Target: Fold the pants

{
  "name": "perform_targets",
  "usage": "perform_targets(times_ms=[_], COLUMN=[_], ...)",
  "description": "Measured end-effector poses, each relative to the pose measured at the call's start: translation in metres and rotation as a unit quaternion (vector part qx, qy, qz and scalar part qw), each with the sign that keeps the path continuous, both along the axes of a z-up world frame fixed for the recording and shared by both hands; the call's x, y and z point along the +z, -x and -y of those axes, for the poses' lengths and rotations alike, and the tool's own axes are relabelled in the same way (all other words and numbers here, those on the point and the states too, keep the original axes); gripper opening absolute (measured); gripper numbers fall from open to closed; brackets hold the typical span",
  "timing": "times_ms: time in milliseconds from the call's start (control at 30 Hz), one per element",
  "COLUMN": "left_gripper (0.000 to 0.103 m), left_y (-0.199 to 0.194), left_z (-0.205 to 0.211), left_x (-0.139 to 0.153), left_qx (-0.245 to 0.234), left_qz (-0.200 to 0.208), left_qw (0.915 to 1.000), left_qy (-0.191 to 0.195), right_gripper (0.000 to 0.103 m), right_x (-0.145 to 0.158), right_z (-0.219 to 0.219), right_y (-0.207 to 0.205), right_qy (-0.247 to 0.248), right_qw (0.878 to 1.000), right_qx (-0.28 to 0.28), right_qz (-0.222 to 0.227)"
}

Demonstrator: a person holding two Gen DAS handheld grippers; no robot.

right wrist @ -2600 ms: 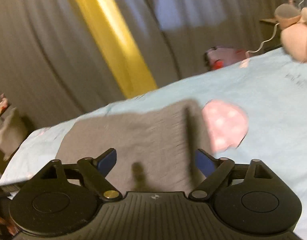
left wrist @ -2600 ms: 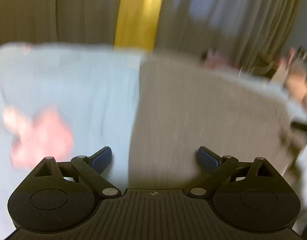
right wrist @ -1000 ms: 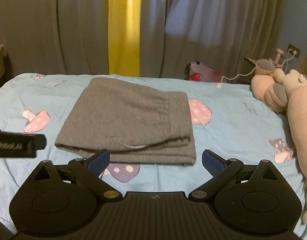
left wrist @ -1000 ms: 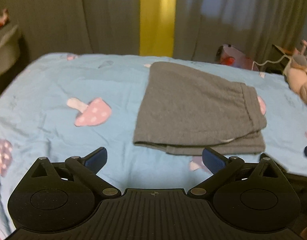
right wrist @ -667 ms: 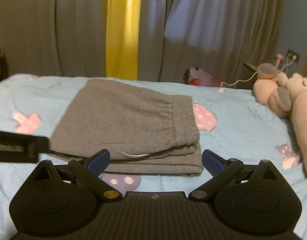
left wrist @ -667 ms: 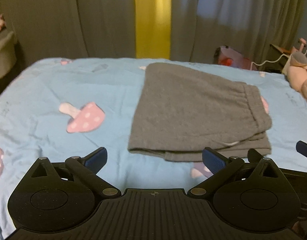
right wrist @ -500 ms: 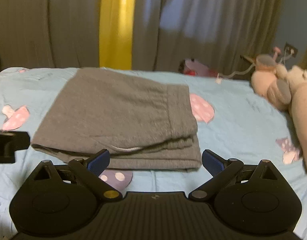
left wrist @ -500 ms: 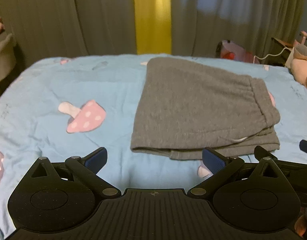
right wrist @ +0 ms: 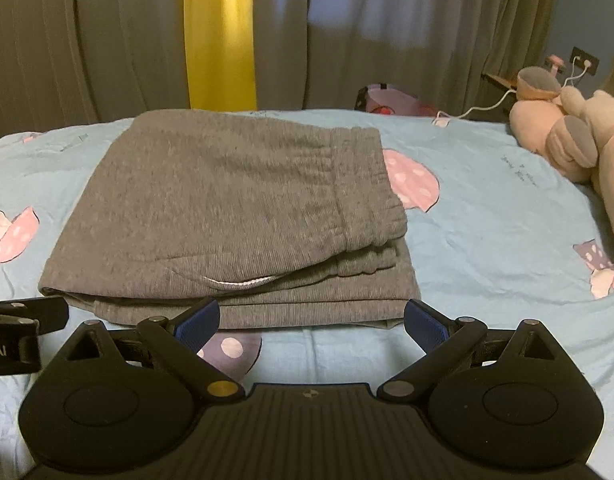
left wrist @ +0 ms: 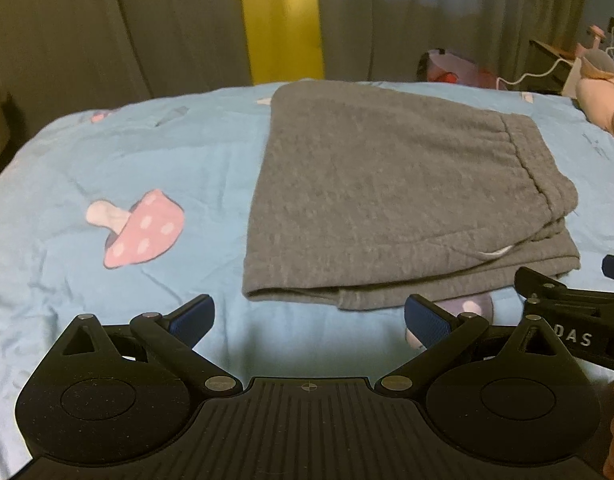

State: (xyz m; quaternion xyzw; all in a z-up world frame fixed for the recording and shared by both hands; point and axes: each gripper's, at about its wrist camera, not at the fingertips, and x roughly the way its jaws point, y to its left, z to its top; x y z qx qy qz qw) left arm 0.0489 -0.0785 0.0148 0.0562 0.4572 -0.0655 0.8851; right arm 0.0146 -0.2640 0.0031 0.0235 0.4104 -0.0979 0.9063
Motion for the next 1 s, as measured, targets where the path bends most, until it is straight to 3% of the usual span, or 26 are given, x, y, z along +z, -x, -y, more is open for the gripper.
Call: perform_targets(times_ms=[1000], left_gripper=[0.103], left_y=[-0.006], left_z=[0.000], left_x=[-0.013], left_qx=[-0.009], left_qz=[-0.021], left_qw=[0.9997], left_qy=[0.005], right_gripper=[0.099], right_x=[-0.008], right_z=[0.005], right_y=[-0.006], right_qy=[-0.017], right_qw=[1.000], right_qx=[-0.011], right_qz=[-0.008])
